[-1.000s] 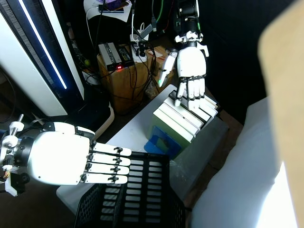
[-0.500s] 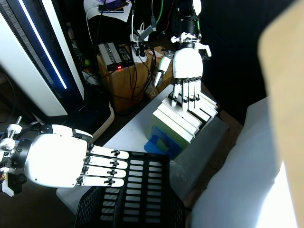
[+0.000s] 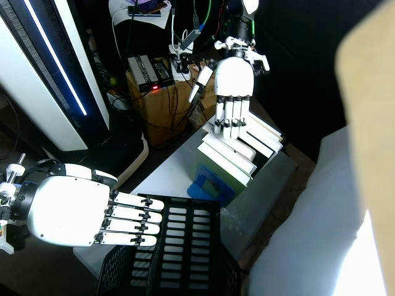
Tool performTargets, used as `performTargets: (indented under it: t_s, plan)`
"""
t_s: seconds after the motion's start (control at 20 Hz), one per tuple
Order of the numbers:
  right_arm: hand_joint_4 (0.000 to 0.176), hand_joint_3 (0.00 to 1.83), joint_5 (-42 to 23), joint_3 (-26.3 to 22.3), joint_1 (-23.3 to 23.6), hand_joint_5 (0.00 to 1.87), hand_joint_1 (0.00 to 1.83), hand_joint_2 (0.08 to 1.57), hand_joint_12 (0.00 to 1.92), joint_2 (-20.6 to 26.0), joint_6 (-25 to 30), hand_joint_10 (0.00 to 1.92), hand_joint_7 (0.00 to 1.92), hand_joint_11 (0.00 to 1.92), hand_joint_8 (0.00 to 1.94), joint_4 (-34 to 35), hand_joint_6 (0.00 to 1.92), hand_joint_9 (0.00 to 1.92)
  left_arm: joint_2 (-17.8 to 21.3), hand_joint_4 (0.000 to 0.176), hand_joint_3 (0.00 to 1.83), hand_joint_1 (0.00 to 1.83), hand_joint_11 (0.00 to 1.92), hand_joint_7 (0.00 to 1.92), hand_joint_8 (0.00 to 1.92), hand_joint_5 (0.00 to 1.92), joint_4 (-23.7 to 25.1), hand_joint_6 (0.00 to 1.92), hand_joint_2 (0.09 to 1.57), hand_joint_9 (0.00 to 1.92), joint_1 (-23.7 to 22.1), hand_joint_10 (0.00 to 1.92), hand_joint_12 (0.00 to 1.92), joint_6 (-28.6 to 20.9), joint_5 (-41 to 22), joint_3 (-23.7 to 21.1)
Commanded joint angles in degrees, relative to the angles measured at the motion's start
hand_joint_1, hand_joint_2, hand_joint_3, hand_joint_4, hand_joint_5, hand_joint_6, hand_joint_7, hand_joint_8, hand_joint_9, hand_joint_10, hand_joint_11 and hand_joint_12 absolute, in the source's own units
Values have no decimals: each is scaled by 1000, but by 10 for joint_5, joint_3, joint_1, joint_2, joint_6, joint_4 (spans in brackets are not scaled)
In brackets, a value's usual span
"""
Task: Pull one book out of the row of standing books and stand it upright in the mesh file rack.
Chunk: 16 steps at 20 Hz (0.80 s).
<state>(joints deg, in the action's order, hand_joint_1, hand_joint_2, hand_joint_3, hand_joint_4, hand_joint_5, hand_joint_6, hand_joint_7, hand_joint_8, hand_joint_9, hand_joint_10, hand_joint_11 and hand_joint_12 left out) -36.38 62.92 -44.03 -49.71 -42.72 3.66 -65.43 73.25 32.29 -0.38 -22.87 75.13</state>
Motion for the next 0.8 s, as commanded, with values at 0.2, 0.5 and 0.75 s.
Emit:
performTargets:
  t_s: [0.2, 0.5, 0.75]
  plan:
    - [0, 0, -59, -1, -4, 0, 335, 1329, 0, 8, 0, 0, 0, 0, 0, 15, 0, 0, 14, 0, 0, 0, 0, 0, 0, 604, 14, 13, 1163, 0, 24, 0, 0, -13, -36, -28]
    - [0, 0, -61, -2, -14, 0, 343, 1327, 0, 10, 0, 0, 0, 0, 0, 23, 0, 0, 24, 0, 0, 0, 0, 0, 0, 563, -6, 0, 1139, 0, 51, 0, 0, -19, -57, -42]
    - [0, 0, -62, -3, -19, 0, 363, 1327, 0, 12, 0, 0, 0, 0, 0, 28, 0, 0, 28, 0, 0, 0, 0, 0, 0, 603, -26, 31, 1136, 0, 77, 0, 0, -22, -77, -56]
